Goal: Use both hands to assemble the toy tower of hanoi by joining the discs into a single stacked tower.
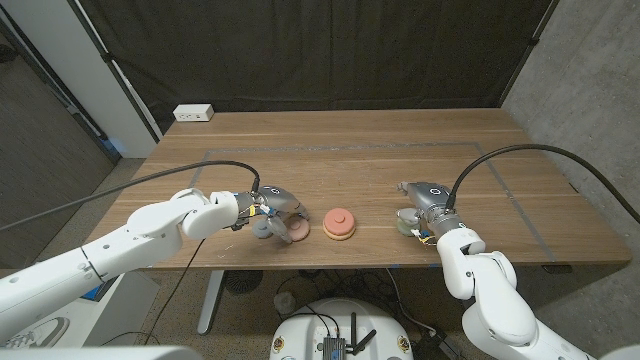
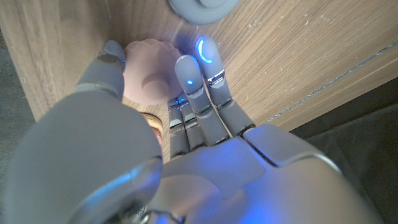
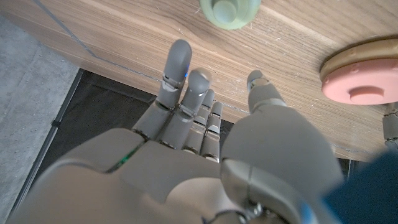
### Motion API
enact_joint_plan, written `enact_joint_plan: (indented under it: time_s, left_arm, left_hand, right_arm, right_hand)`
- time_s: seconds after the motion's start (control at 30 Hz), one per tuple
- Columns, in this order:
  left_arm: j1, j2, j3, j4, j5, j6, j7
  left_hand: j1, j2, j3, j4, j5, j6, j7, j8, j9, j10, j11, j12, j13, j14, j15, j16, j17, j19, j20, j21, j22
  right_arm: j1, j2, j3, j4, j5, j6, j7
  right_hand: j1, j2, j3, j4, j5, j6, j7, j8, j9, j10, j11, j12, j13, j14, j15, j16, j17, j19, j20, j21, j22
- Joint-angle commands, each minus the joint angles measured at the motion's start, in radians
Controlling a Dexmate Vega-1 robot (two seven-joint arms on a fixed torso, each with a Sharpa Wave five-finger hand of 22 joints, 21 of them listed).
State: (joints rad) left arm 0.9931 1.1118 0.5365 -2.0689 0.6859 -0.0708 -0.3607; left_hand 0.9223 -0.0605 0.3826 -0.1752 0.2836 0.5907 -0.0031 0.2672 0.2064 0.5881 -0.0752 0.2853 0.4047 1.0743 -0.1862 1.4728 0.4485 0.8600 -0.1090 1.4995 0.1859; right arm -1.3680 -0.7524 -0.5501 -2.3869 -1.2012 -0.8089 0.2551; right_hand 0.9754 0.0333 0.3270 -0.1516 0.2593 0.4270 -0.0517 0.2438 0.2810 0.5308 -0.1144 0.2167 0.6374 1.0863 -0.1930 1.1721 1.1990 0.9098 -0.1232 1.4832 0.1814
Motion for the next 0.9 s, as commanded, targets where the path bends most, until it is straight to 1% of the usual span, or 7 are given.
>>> enact_joint_plan:
  time_s: [0.03,0.53,0.67,0.87,0.9]
  left_arm:
    - [-0.004,0.002,-0.006,-0.006,-0.007,0.002,0.007]
    - [-0.019,0.006,-0.026,-0.030,-0.025,0.014,-0.010]
    - [-0.022,0.010,-0.031,-0.039,-0.030,0.015,-0.015]
    - [-0.019,0.020,-0.049,-0.056,-0.039,0.017,-0.011]
    - [-0.019,0.020,-0.049,-0.056,-0.039,0.017,-0.011]
  left_hand:
    - [0.011,0.021,0.015,0.006,0.011,0.022,-0.001,0.014,0.010,0.074,-0.056,0.007,0.016,0.013,-0.032,0.008,0.010,0.010,-0.102,0.007,0.003]
    - [0.016,0.022,0.029,0.011,0.033,0.037,-0.001,0.006,0.015,0.092,-0.056,-0.001,0.039,0.016,-0.032,0.003,0.033,0.014,-0.101,0.011,0.001]
    - [0.014,0.021,0.031,0.011,0.038,0.038,0.000,0.002,0.016,0.095,-0.056,-0.004,0.045,0.015,-0.032,0.000,0.037,0.015,-0.101,0.012,0.000]
    - [0.011,0.019,0.032,0.012,0.042,0.046,0.001,0.001,0.017,0.103,-0.056,-0.007,0.052,0.017,-0.032,-0.003,0.041,0.015,-0.101,0.012,0.000]
    - [0.010,0.018,0.032,0.013,0.042,0.048,0.002,0.001,0.017,0.104,-0.052,-0.007,0.052,0.018,-0.032,-0.003,0.042,0.015,-0.101,0.012,0.000]
  right_arm:
    - [0.002,-0.003,-0.009,-0.002,0.000,-0.010,-0.011]
    - [0.002,-0.005,-0.013,-0.010,-0.017,-0.020,-0.001]
    - [0.001,-0.004,-0.012,-0.011,-0.021,-0.020,0.000]
    - [0.002,0.003,-0.013,-0.010,-0.025,-0.020,-0.002]
    - [0.002,0.003,-0.012,-0.010,-0.026,-0.020,-0.002]
  right_hand:
    - [-0.002,0.002,0.008,-0.004,0.004,0.007,0.000,-0.003,0.006,0.009,0.001,-0.004,0.003,-0.005,-0.028,0.002,0.003,-0.006,-0.091,0.005,0.003]
    - [-0.001,0.002,0.011,-0.006,0.006,0.012,-0.005,-0.002,0.007,0.009,0.000,-0.005,0.004,-0.002,-0.027,0.004,0.004,-0.007,-0.091,0.006,0.003]
    - [0.000,0.001,0.011,-0.007,0.006,0.011,0.000,-0.003,0.008,0.009,0.001,-0.005,0.005,-0.004,-0.028,0.002,0.002,-0.007,-0.091,0.006,0.003]
    - [0.000,0.001,0.012,-0.007,0.007,0.009,-0.001,-0.004,0.008,0.011,0.000,-0.005,0.005,-0.004,-0.027,0.003,0.003,-0.006,-0.091,0.007,0.003]
    - [0.000,0.001,0.012,-0.007,0.007,0.009,0.000,-0.005,0.008,0.011,-0.001,-0.005,0.005,-0.009,-0.028,-0.002,-0.002,-0.006,-0.091,0.007,0.003]
